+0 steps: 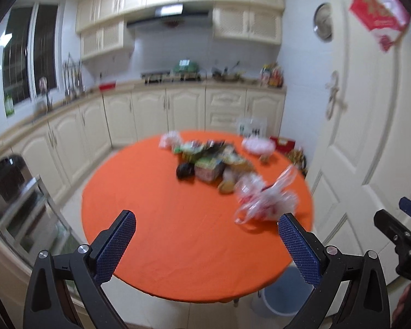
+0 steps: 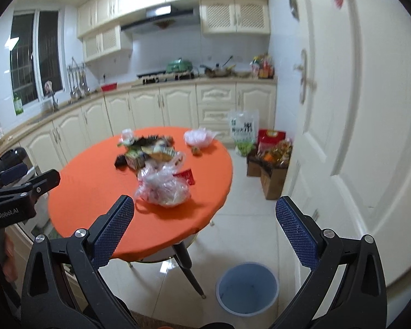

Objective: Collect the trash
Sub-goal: 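Grasp the clear plastic bag with the left gripper while the right grasps the red wrapper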

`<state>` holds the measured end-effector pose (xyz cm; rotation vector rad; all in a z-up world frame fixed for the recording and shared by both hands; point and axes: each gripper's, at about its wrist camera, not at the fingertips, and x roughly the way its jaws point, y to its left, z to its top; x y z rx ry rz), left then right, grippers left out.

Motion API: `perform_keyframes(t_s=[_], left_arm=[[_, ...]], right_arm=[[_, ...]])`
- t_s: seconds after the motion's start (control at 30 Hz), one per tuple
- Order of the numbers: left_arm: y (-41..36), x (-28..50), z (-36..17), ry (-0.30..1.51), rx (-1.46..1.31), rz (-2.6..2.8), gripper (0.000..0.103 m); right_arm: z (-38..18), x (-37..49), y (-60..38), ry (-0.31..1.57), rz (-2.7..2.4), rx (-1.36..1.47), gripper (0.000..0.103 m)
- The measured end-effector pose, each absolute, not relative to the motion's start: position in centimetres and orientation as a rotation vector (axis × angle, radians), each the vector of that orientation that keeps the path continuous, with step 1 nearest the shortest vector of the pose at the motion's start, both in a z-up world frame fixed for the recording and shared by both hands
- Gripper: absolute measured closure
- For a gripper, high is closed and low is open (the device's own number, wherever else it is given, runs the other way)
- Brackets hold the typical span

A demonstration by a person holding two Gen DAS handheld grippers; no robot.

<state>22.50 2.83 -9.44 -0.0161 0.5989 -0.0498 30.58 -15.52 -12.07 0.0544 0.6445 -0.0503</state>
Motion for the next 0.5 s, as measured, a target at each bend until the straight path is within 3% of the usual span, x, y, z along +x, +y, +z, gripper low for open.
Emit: perform_keyframes(t_s=[0.3,0.5], left_arm=[[3.6,30.5,-12.7,0.763,-0.093,-0.085,0.001],[-1.7,35.1,-13.8,0.765,-0.035,-0.195,0.001]], right_arm=[[-19.2,38.8,-15.0,0.772,0.034,0.055,0.000],[-21.1,39.3,-18.1,0.798,-0.073,0.024,0.000]])
